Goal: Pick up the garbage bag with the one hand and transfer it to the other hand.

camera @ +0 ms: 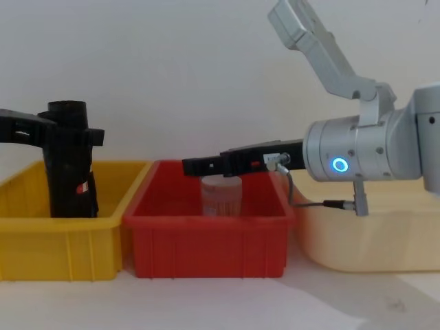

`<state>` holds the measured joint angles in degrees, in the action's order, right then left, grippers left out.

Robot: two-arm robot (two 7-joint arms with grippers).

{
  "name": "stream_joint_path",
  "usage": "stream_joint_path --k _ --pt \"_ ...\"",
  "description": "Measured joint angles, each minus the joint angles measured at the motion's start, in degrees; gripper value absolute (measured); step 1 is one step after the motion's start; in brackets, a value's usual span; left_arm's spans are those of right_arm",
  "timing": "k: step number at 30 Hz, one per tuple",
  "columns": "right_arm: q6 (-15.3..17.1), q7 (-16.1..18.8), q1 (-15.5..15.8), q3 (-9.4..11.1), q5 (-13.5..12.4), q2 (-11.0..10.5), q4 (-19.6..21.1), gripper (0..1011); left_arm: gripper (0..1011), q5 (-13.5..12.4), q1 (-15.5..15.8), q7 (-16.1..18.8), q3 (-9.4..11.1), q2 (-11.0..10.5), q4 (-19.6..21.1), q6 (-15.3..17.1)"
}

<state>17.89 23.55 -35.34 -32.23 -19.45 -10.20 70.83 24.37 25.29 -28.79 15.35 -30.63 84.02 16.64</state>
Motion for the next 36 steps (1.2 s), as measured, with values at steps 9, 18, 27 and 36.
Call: stream_joint_path --k 9,18,27,36 --pt "-0.1 1.1 -1.7 -0.9 1.2 0.4 -2.6 1001 1002 0.1 0.1 -0.1 0.1 0.0 -0.1 -0.1" --pt "0.6 2.1 -2.4 -1.4 2.2 0.1 -3.7 1002 1002 0.1 0.1 -0.2 0.1 0.0 -0.2 -0.1" --pt "0.6 2.3 -2.8 -1.4 3.0 -0.1 -4.8 1002 1001 0.1 0.2 -0.2 0.1 0.0 -0.2 -0.1" --pt "-0.4 2.2 -3.4 -1.1 3.7 0.5 -6.7 1002 1002 0.1 0.2 -0.2 0.1 0.0 -0.2 -0.1"
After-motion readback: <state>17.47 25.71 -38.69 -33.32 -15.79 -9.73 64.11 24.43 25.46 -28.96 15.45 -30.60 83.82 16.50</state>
